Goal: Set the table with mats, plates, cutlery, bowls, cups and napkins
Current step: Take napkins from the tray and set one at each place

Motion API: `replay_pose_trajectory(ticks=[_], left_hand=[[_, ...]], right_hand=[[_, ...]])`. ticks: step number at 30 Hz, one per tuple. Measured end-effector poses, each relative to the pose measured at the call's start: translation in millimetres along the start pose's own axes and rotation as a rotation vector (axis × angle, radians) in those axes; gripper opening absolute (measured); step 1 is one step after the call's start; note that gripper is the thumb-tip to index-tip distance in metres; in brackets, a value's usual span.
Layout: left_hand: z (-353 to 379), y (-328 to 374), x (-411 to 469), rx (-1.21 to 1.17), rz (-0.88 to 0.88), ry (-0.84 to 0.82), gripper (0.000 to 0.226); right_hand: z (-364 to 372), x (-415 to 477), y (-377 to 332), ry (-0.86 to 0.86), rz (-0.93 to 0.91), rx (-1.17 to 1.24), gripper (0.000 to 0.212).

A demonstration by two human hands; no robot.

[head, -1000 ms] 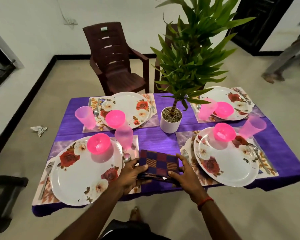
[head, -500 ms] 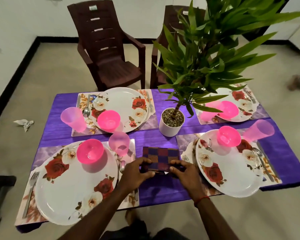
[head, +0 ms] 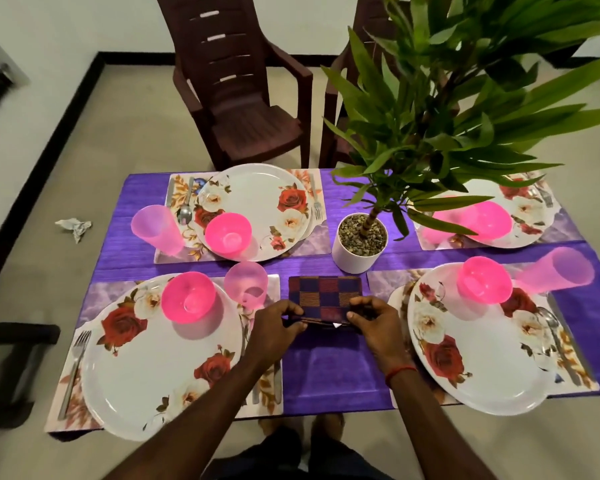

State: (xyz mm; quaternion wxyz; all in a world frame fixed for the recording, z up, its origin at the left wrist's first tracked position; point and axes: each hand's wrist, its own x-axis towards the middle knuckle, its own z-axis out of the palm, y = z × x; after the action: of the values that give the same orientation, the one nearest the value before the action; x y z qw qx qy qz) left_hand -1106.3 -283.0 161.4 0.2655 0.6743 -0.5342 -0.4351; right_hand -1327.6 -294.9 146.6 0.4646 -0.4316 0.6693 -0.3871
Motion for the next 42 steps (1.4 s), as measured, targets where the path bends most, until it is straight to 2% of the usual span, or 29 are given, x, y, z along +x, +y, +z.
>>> replay_pose_trajectory(ticks=[5, 11, 18, 24, 28, 31, 33, 38, 42], left_hand=[[7.2, 0.0, 3.4, 0.030, -0.044, 0.044, 0.020], [18.1, -5.0, 8.2, 0.019, -0.060, 0.086, 0.028], [27.8, -15.2, 14.7, 0.042, -0.063, 0.026, 0.054], [32.2, -19.1, 12.2, 0.082, -0.069, 0.040, 0.061], [30.6, -14.4, 11.8, 0.152, -0.023, 0.015, 0.060], [29.8, -13.6, 12.2, 0.226, 0.008, -0.020, 0.064], [29.9, -14.2, 10.5, 0.287, 0.000, -0.057, 0.071], [29.3, -10.7, 9.2, 0.372, -0.023, -0.096, 0.080], [26.5, 0.7, 5.6, 0.386, 0.019, -0.094, 0.079]], right_hand=[[10.1, 15.6, -0.5, 0.022, -0.067, -0.185, 0.029], [17.4, 27.8, 3.6, 0.012, -0.070, -0.222, 0.026], [27.7, 36.2, 12.0, -0.050, -0.153, -0.328, 0.035], [33.3, 39.3, 19.0, -0.171, -0.296, -0.642, 0.048], [31.2, 37.6, 15.6, -0.089, -0.390, -0.881, 0.041], [31.1, 42.3, 18.9, -0.090, -0.516, -1.079, 0.039], [31.0, 44.8, 21.2, -0.105, -0.530, -1.156, 0.038], [30.0, 43.7, 15.1, -0.129, -0.467, -1.182, 0.042], [23.9, 33.6, -0.3, -0.136, -0.429, -1.068, 0.049]])
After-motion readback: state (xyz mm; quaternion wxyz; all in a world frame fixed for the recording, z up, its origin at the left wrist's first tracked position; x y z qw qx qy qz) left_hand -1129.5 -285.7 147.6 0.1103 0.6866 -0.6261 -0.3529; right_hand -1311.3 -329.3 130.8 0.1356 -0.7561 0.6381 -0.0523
